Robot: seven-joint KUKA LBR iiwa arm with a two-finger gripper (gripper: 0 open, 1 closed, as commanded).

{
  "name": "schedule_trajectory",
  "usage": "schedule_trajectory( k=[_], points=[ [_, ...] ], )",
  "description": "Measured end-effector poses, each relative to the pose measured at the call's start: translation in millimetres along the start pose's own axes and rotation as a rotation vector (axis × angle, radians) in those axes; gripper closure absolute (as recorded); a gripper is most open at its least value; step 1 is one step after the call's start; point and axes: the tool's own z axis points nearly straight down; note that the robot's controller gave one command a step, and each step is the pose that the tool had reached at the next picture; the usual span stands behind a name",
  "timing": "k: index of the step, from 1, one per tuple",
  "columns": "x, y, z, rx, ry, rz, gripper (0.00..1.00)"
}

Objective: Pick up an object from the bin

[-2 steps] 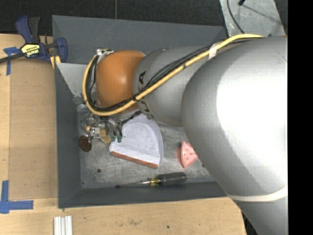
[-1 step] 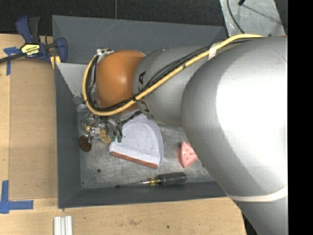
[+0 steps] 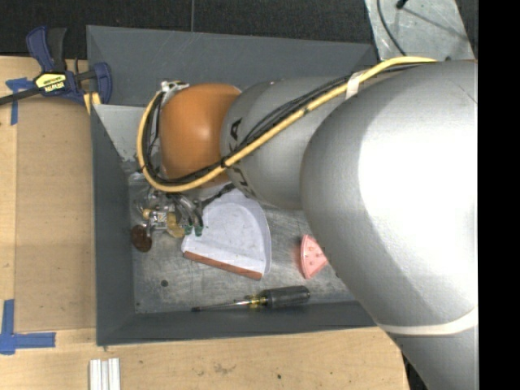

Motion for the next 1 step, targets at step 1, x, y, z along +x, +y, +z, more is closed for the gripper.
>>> schedule_trajectory(
  k=[1],
  points=[
    [0.0,0.0,0.0,0.0,0.0,0.0,1.0]
  ],
)
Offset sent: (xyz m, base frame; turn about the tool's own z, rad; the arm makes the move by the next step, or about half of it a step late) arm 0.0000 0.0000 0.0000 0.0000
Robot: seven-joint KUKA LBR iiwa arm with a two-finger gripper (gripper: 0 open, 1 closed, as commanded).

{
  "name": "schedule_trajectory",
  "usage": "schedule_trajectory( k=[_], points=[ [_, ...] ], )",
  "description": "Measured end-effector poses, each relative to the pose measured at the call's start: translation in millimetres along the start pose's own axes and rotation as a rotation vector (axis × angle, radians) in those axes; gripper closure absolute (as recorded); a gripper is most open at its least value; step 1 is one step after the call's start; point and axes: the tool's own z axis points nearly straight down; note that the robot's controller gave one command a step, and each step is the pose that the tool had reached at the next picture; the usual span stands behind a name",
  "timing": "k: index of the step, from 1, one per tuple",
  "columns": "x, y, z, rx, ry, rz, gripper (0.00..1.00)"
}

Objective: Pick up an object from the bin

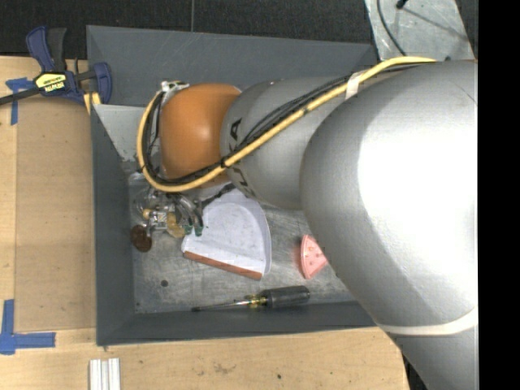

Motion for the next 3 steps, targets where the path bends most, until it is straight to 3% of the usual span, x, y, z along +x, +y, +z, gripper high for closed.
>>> schedule_trajectory(
  k=[3],
  points=[
    [0.0,0.0,0.0,0.0,0.0,0.0,1.0]
  ],
)
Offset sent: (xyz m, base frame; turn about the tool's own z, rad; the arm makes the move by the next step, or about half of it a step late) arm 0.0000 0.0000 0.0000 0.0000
